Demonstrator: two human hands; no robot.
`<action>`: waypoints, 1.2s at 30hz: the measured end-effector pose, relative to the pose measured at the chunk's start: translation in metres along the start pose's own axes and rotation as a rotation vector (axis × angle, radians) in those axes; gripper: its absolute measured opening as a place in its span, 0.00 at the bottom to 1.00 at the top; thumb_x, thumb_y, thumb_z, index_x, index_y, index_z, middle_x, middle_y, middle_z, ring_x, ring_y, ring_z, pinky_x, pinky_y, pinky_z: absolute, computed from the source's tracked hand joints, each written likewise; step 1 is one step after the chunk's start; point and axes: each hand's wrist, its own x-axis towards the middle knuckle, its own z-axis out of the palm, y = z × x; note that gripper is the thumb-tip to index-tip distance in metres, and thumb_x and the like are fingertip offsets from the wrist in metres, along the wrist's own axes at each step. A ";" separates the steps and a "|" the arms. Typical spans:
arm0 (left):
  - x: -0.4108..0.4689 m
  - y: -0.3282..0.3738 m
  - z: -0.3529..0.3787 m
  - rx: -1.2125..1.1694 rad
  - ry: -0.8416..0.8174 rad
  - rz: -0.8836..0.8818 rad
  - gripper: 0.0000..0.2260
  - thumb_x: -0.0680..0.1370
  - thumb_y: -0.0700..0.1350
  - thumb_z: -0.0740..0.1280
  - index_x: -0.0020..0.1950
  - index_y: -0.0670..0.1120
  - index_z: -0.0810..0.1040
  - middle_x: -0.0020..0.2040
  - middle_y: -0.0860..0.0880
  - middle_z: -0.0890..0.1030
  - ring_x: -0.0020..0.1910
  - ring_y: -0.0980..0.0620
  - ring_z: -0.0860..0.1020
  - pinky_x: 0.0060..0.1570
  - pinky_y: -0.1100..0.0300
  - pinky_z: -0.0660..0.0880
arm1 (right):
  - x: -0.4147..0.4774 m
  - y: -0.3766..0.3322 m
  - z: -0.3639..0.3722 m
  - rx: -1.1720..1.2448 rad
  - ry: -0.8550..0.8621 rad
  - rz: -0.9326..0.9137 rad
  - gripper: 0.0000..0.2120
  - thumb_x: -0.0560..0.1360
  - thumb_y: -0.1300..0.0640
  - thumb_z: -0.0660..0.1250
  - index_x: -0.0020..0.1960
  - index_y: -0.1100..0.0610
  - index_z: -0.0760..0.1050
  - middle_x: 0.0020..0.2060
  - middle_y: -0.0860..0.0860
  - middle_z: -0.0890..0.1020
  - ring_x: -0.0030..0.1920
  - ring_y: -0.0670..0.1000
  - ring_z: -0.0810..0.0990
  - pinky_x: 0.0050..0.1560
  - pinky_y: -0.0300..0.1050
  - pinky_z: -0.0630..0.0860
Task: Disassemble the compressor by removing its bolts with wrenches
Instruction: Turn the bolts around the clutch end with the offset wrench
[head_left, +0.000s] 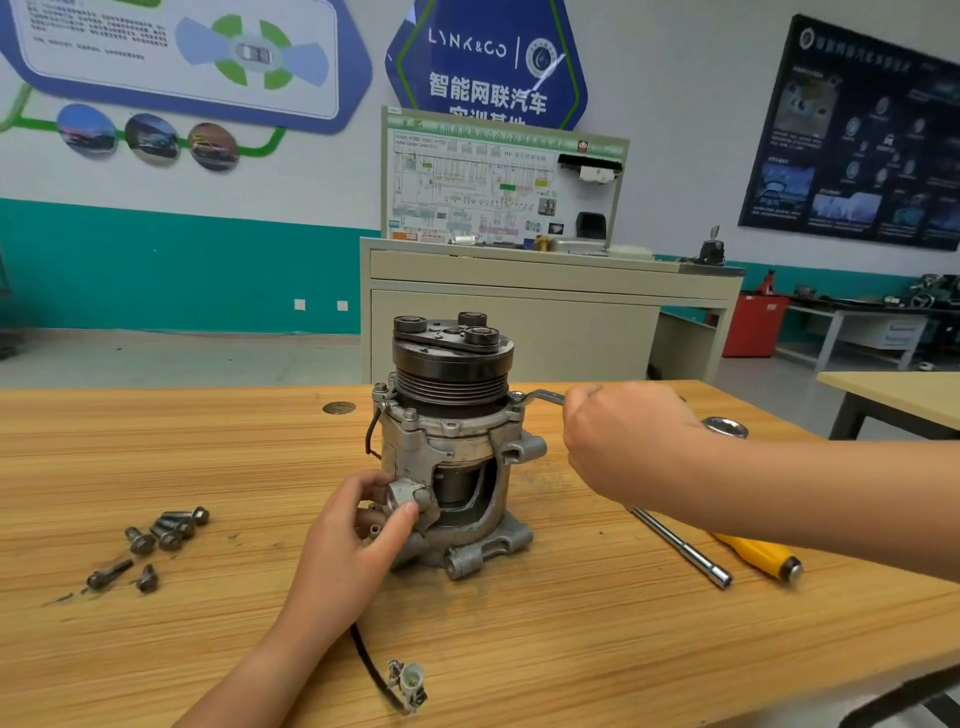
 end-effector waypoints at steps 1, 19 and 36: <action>0.000 0.000 0.000 0.000 -0.001 0.000 0.12 0.74 0.46 0.69 0.50 0.61 0.71 0.50 0.56 0.77 0.41 0.55 0.79 0.38 0.69 0.73 | 0.001 0.002 0.002 -0.017 0.015 -0.001 0.14 0.80 0.63 0.51 0.63 0.67 0.64 0.31 0.50 0.59 0.26 0.50 0.60 0.23 0.40 0.59; 0.004 -0.008 -0.002 0.052 -0.006 0.038 0.10 0.72 0.48 0.70 0.49 0.59 0.72 0.47 0.58 0.77 0.41 0.62 0.77 0.40 0.74 0.71 | 0.113 0.015 0.069 0.450 0.668 0.028 0.12 0.66 0.77 0.65 0.47 0.68 0.77 0.41 0.61 0.83 0.40 0.59 0.82 0.58 0.58 0.71; 0.004 -0.004 -0.005 0.084 -0.013 0.059 0.10 0.72 0.48 0.69 0.50 0.58 0.73 0.47 0.56 0.78 0.40 0.61 0.77 0.39 0.71 0.72 | 0.023 0.011 0.054 0.653 0.254 0.274 0.11 0.79 0.59 0.54 0.60 0.49 0.67 0.32 0.45 0.69 0.35 0.49 0.70 0.30 0.43 0.65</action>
